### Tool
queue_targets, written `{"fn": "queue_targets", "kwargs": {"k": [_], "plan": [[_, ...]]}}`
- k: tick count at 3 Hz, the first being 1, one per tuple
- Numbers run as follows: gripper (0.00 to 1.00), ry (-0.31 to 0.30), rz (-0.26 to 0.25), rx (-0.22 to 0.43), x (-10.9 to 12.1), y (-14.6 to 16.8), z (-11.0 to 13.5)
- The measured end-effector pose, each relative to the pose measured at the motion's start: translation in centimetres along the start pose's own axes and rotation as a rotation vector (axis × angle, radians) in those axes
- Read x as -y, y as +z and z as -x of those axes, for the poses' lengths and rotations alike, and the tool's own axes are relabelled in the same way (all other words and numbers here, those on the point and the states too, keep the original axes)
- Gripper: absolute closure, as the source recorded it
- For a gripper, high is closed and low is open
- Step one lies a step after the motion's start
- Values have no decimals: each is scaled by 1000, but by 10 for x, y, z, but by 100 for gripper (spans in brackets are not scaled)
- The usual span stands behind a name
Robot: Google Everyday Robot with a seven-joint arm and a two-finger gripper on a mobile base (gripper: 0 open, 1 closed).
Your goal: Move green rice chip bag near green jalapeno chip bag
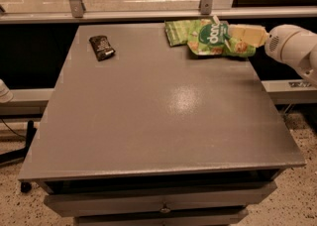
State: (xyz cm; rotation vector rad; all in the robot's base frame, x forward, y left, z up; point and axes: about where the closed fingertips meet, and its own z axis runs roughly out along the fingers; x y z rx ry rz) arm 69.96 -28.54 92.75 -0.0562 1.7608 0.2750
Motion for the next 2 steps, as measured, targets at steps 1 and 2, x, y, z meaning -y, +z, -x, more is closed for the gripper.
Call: {"fn": "queue_targets", "kwargs": {"k": [1, 2], "plan": [[0, -165, 65, -40, -6, -43, 14], [0, -319, 117, -81, -4, -81, 31]]}}
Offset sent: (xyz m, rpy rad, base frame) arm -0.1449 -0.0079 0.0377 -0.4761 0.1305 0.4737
